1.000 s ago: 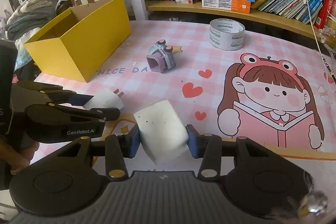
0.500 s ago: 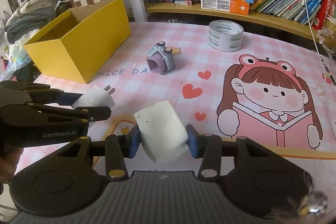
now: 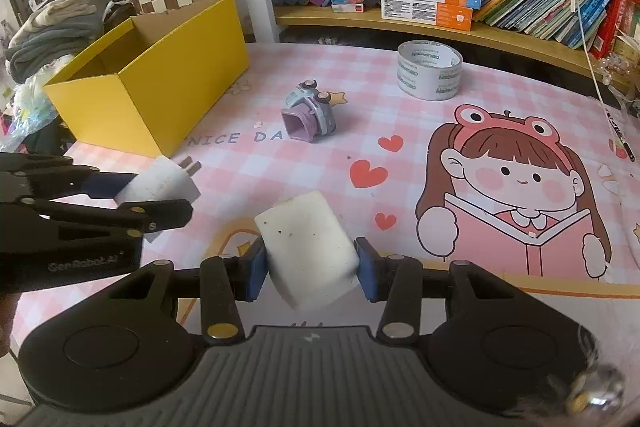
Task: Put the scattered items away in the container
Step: 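Lift the charger with the left gripper while the right gripper carries the sponge toward the yellow box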
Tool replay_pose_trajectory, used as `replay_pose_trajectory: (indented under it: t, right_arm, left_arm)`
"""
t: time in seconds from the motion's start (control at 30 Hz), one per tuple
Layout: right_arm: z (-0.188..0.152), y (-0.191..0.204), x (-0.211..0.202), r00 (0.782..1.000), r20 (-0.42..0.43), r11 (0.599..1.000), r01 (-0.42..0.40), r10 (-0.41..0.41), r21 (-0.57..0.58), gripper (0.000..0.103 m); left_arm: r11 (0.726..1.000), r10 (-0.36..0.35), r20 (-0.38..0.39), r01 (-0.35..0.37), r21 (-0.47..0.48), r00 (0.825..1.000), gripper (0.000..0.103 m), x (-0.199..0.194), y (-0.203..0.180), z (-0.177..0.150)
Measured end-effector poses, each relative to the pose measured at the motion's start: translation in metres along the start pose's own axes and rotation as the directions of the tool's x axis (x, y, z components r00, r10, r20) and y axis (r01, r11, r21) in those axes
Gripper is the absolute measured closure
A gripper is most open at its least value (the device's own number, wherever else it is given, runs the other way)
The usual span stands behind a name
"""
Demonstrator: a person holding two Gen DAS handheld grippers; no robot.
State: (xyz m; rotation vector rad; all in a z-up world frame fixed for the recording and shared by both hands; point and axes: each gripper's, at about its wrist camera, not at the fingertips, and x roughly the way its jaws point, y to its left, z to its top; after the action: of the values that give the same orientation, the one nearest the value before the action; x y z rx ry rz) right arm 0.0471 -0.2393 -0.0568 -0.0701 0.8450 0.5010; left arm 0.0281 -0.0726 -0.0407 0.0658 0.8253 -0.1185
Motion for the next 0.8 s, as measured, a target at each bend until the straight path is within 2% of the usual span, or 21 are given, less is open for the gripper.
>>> replay_pose_trajectory:
  t: [0.3, 0.8]
  right_arm:
    - [0.004, 0.020, 0.000, 0.999, 0.008, 0.999, 0.047, -0.047, 0.027, 0.060]
    - [0.017, 0.080, 0.001, 0.995, 0.046, 0.995, 0.086, -0.089, 0.056, 0.060]
  left_arm:
    - [0.999, -0.028, 0.029, 0.028, 0.028, 0.999, 0.059, -0.013, 0.017, -0.001]
    - [0.996, -0.061, 0.082, 0.055, 0.074, 0.995, 0.059, -0.047, 0.072, -0.001]
